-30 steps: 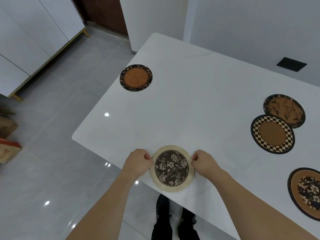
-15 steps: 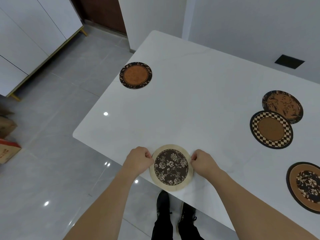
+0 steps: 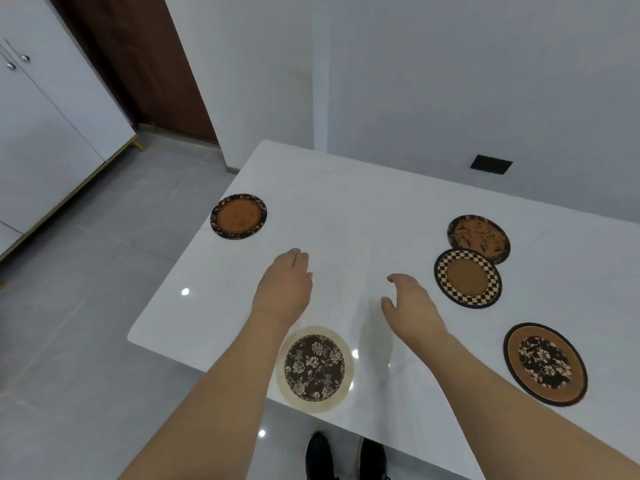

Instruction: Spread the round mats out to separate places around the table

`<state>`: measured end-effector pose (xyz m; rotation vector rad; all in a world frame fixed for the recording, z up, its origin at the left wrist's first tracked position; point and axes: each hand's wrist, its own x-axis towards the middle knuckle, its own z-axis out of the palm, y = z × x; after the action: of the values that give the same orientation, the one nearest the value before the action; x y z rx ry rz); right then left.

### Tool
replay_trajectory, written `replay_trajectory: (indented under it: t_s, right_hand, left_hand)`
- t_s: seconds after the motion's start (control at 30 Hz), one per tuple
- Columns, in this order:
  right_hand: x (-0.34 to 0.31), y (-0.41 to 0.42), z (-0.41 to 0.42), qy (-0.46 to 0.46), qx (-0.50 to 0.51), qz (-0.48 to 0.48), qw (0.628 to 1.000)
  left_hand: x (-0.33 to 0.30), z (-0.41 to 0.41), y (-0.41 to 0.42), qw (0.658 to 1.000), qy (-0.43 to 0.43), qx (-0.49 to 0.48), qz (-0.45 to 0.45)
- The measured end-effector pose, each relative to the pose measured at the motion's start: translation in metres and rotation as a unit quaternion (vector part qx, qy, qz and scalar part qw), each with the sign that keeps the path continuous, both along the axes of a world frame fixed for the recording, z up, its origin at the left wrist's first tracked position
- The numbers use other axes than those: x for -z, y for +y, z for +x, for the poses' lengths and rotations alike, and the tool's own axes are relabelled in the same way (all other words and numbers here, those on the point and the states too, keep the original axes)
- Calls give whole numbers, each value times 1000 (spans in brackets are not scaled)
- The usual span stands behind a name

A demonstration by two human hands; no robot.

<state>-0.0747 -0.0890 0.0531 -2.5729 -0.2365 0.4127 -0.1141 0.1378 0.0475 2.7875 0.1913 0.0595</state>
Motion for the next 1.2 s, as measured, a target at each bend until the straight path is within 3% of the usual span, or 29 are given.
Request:
replay_trajectory:
  t_s: [0.1,0.27,0.53,0.77,1.03,1.2]
  right_hand:
    - [-38,-16,11,-77,4,-2,997]
    - [-77,-61,3,-133,35,-25,990]
    - [-100,-184,-32,-138,161,-24,977]
    - [-96,-309,-77,-121,276,-35,953]
    - [-79,-408,-164,-91,449,-46,888]
    - [-71,-469,-247,-54,572,-40,818]
  left_hand:
    - [-33,30,-19,996,-65,47,33]
    - [-71,57,-64,980,-105,136,97]
    - [-110,65,-183,954,-146,234,119]
    - [-114,60,-317,927,-177,322,74]
    - [-86,47,-477,836,-155,521,77]
    - [-76,-4,-588,773,-140,617,38]
